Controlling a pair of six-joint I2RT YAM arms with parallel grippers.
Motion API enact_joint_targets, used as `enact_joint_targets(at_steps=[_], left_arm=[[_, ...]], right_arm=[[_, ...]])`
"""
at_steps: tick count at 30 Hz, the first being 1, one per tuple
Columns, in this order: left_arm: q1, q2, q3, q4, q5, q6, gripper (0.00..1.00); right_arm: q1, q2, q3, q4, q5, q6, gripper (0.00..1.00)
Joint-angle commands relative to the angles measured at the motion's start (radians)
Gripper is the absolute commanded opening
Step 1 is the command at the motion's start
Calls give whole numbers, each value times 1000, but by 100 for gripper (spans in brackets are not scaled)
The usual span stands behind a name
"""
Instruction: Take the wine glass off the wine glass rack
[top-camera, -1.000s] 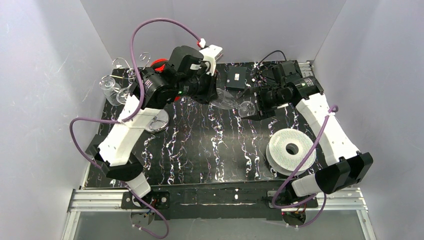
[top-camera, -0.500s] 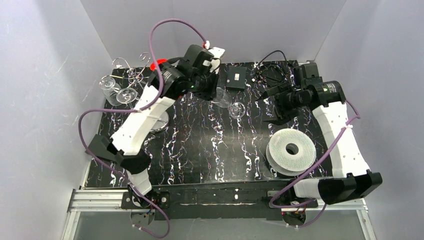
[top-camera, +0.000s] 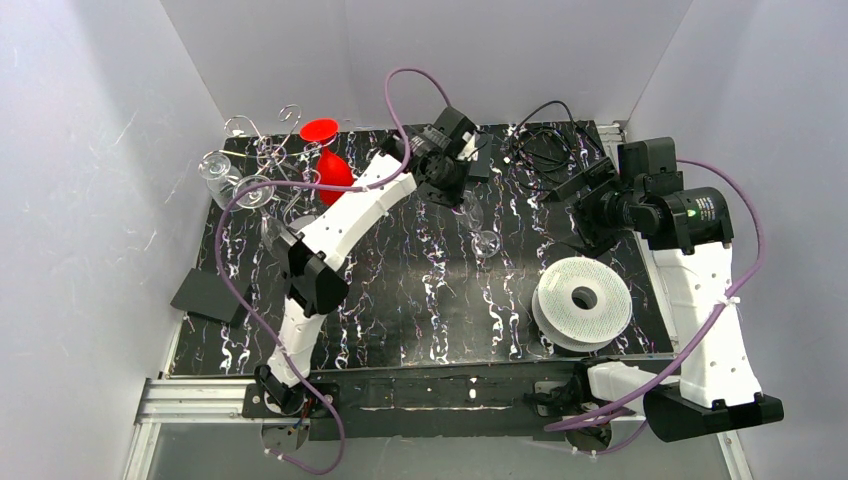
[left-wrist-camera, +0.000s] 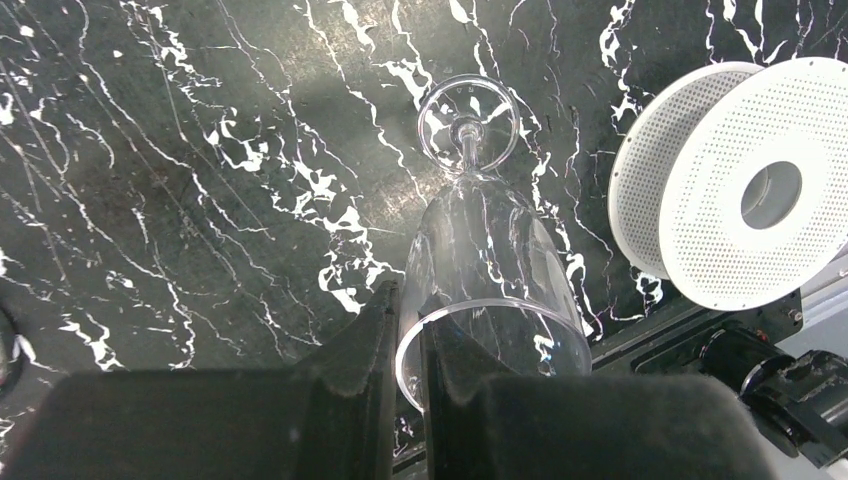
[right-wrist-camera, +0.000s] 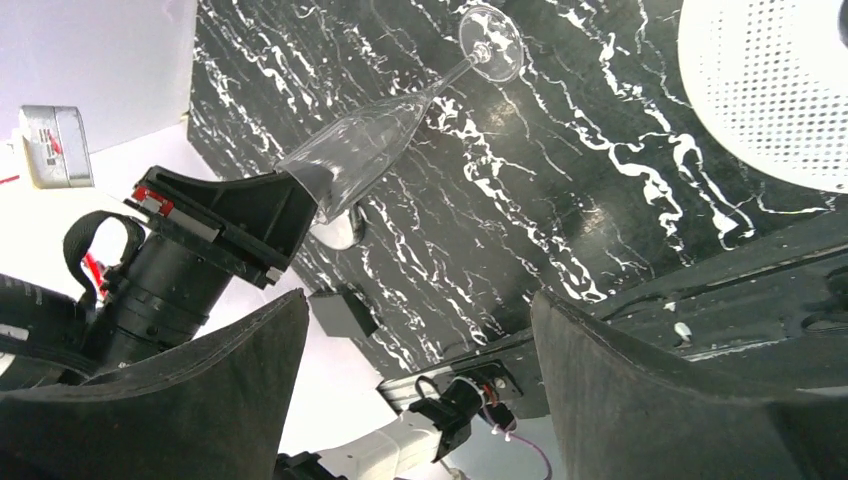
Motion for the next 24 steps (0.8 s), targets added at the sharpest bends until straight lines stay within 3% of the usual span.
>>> enact_joint_targets(at_steps=[1,24], left_arm=[[5,12,38,-9,16,-40,0],[8,133,-45,0,84,-76,0]], right_arm=[[-7,-14,41,-30,56,-42,89],[-8,-26,18,10,30,-77,90]])
